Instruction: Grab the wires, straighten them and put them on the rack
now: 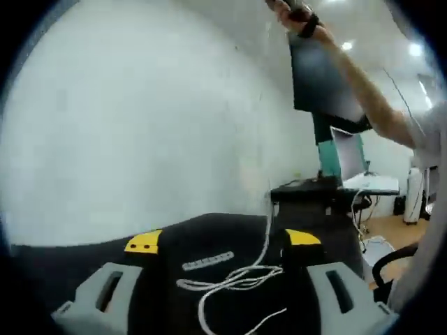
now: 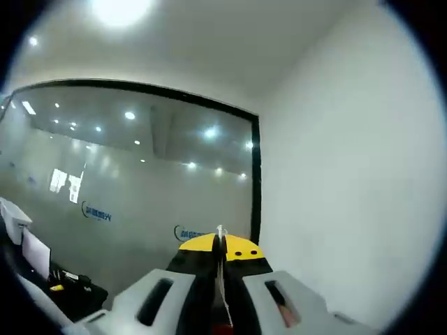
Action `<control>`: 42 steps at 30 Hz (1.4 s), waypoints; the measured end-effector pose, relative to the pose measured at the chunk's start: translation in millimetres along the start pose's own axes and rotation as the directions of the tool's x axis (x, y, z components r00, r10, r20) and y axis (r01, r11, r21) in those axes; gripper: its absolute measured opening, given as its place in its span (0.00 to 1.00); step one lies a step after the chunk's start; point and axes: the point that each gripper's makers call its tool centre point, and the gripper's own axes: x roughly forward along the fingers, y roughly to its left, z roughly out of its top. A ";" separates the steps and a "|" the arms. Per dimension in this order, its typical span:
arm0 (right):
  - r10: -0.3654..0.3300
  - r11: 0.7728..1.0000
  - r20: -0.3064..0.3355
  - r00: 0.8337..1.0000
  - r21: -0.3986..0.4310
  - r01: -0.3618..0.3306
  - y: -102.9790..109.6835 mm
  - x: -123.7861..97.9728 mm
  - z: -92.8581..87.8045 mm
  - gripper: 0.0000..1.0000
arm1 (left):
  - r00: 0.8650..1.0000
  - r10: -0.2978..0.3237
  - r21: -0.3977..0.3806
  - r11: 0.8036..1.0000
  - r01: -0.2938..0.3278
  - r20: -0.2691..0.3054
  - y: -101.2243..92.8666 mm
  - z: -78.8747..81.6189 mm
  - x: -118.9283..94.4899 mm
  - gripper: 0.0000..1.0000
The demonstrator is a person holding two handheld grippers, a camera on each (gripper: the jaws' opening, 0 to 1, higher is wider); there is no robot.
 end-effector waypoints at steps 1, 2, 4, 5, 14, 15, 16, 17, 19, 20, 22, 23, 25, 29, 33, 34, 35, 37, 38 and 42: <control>-0.004 1.000 0.005 1.000 -0.027 0.004 2.5 1.3 3.7 0.01 | 0.998 0.046 0.046 0.998 -0.044 -0.036 -2.5 -1.4 9.7 0.72; 0.000 0.998 0.031 1.000 -0.066 0.003 7.6 2.8 11.4 0.01 | 0.995 0.087 0.080 0.993 -0.083 -0.051 -1.8 -0.3 17.1 0.59; 0.014 0.994 0.050 0.999 -0.111 -0.009 17.8 1.5 21.3 0.01 | 0.963 0.268 0.142 0.952 -0.270 0.032 20.5 26.6 15.4 0.22; -0.003 0.990 0.059 0.998 -0.138 0.011 17.6 -2.3 25.2 0.01 | 0.947 0.320 0.174 0.931 -0.321 0.035 29.3 33.2 11.1 0.07; -0.325 0.928 0.048 0.945 -0.179 0.328 -70.8 -66.2 -19.0 0.02 | 0.873 0.452 0.414 0.769 -0.486 0.184 88.9 175.8 -52.2 0.01; -0.345 0.925 0.032 0.938 -0.158 0.346 -82.4 -72.1 -32.5 0.02 | 0.870 0.456 0.449 0.748 -0.488 0.185 91.4 187.6 -55.6 0.00; -0.360 0.924 0.015 0.933 -0.135 0.359 -92.1 -78.1 -48.3 0.02 | 0.869 0.462 0.501 0.718 -0.482 0.174 98.8 203.9 -60.2 0.00; -0.354 0.926 0.014 0.935 -0.137 0.353 -99.4 -81.5 -61.5 0.03 | 0.863 0.477 0.535 0.691 -0.486 0.168 105.3 219.7 -64.9 0.00; -0.354 0.929 -0.045 0.934 -0.130 0.346 -110.9 -87.0 -93.8 0.05 | 0.840 0.497 0.570 0.633 -0.523 0.218 113.3 255.8 -74.6 0.00; -0.358 0.929 -0.092 0.929 -0.140 0.343 -117.2 -89.9 -117.2 0.07 | 0.823 0.524 0.604 0.589 -0.537 0.220 124.2 272.1 -77.5 0.00; -0.326 0.944 -0.158 0.932 -0.111 0.311 -121.1 -93.9 -161.8 0.15 | 0.790 0.561 0.621 0.535 -0.573 0.246 145.1 307.5 -86.6 0.00; -0.293 0.955 -0.182 0.939 -0.101 0.278 -119.7 -95.5 -182.7 0.20 | 0.779 0.573 0.621 0.520 -0.586 0.256 151.9 321.3 -91.3 0.00; -0.208 0.978 -0.210 0.955 -0.035 0.206 -111.6 -103.8 -226.6 0.39 | 0.735 0.619 0.624 0.466 -0.627 0.277 168.8 347.1 -104.5 0.00; -0.196 0.981 -0.186 0.963 -0.028 0.194 -105.2 -136.2 -293.9 0.37 | 0.704 0.632 0.582 0.454 -0.675 0.323 185.8 387.2 -127.9 0.00; -0.214 0.977 -0.244 0.946 -0.073 0.202 -100.9 -176.6 -387.6 0.37 | 0.668 0.677 0.551 0.445 -0.706 0.310 215.7 417.5 -147.0 0.00; -0.221 0.975 -0.288 0.932 -0.085 0.204 -100.9 -187.5 -416.3 0.37 | 0.650 0.691 0.566 0.413 -0.714 0.316 221.3 423.1 -152.9 0.00; -0.251 0.967 -0.319 0.914 -0.120 0.224 -105.9 -201.5 -444.2 0.39 | 0.635 0.710 0.571 0.396 -0.719 0.306 229.5 428.0 -158.9 0.00; -0.286 0.958 -0.310 0.907 -0.120 0.261 -105.4 -223.7 -462.8 0.37 | 0.608 0.744 0.609 0.354 -0.710 0.277 238.5 429.9 -174.3 0.00; -0.297 0.955 -0.290 0.910 -0.095 0.281 -103.2 -231.4 -461.9 0.37 | 0.592 0.751 0.615 0.325 -0.718 0.294 233.3 426.6 -188.7 0.00; -0.350 0.934 -0.343 0.872 -0.200 0.296 -102.8 -248.2 -460.6 0.37 | 0.546 0.790 0.517 0.355 -0.779 0.280 250.8 398.7 -225.9 0.00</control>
